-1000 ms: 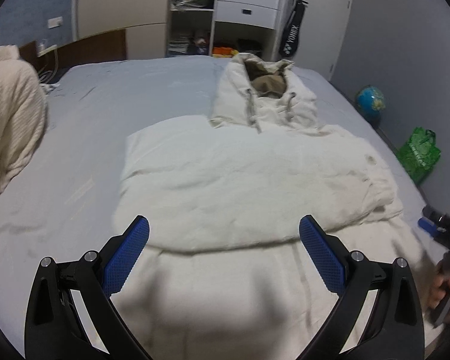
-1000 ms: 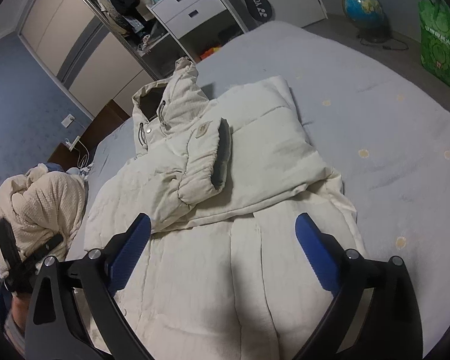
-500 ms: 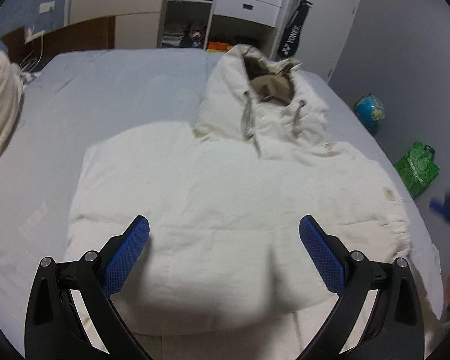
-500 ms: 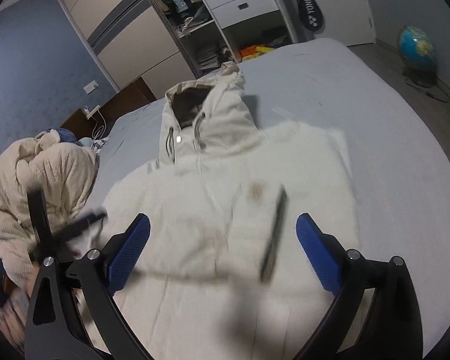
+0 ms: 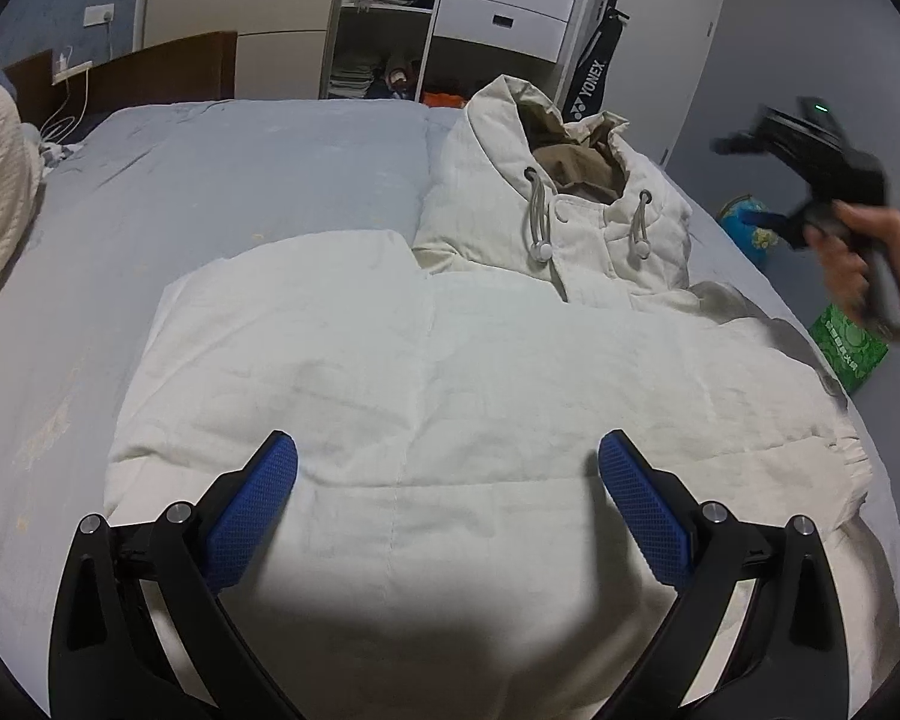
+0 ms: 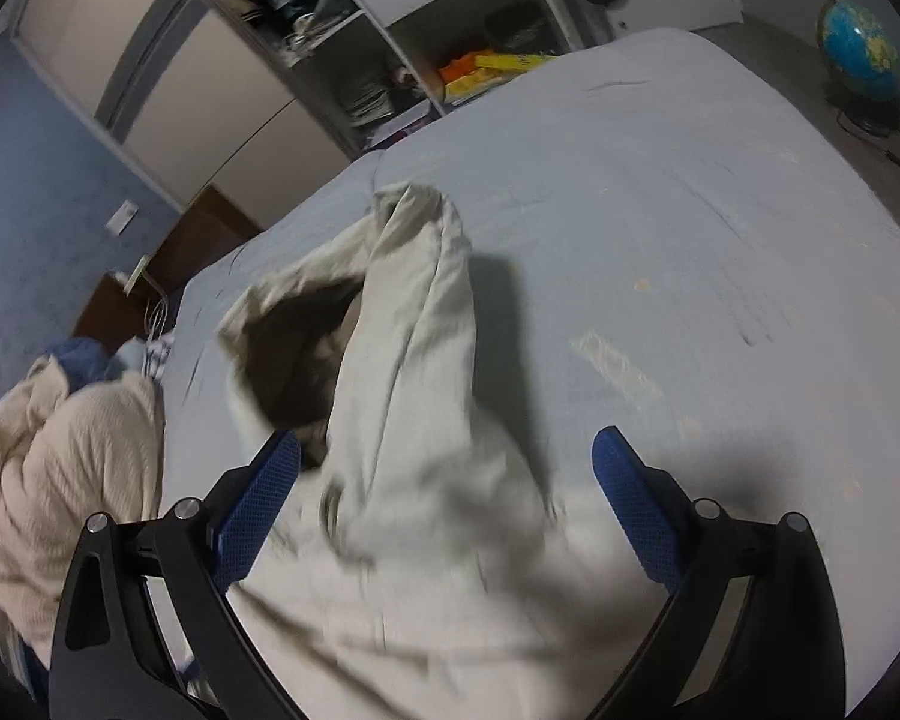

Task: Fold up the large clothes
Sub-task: 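Grasp the hood with the right gripper and lift it off the bed, then fold the held hood over onto the jacket body with the right gripper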

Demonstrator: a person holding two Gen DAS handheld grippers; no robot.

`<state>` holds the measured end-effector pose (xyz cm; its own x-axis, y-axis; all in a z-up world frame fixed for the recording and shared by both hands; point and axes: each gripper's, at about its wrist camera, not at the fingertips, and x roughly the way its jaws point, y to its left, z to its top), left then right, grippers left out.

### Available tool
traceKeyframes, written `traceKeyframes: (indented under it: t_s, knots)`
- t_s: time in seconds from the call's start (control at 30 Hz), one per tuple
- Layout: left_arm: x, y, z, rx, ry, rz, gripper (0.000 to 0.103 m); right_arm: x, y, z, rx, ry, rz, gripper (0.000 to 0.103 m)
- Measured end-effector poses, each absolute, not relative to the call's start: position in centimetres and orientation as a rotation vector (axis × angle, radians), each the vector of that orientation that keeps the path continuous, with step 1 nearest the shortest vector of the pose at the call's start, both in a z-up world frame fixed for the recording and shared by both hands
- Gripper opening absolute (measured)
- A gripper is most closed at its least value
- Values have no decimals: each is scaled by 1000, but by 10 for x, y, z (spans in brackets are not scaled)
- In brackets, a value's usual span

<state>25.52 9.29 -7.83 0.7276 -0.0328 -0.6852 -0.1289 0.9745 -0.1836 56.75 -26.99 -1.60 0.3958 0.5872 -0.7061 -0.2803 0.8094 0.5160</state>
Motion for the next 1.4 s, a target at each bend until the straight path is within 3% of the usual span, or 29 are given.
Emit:
traceKeyframes:
  t_s: [0.57,0.6,0.67,0.7,0.73,0.83,1.1,1.4]
  knots:
    - [264,101,-80,-232,760,19,96,662,-164,-39,200,1120,458,93]
    - [265,102,-80,-232,761,18,96,664,-159,-41,184,1128,449,91]
    - [265,101,-80,-226,766,16,96,665,-151,-42,152,1129,438,76]
    - [265,101,-81,-221,768,16,96,665,-145,-43,120,1136,425,63]
    - [266,101,-81,-219,770,15,96,664,-143,-43,94,1138,408,44]
    - [265,102,-80,-223,770,13,96,660,-144,-37,68,1116,373,23]
    - [265,106,-75,-241,758,26,96,622,-150,0,59,999,435,15]
    - [263,118,-70,-293,729,77,96,532,-175,45,57,864,527,13]
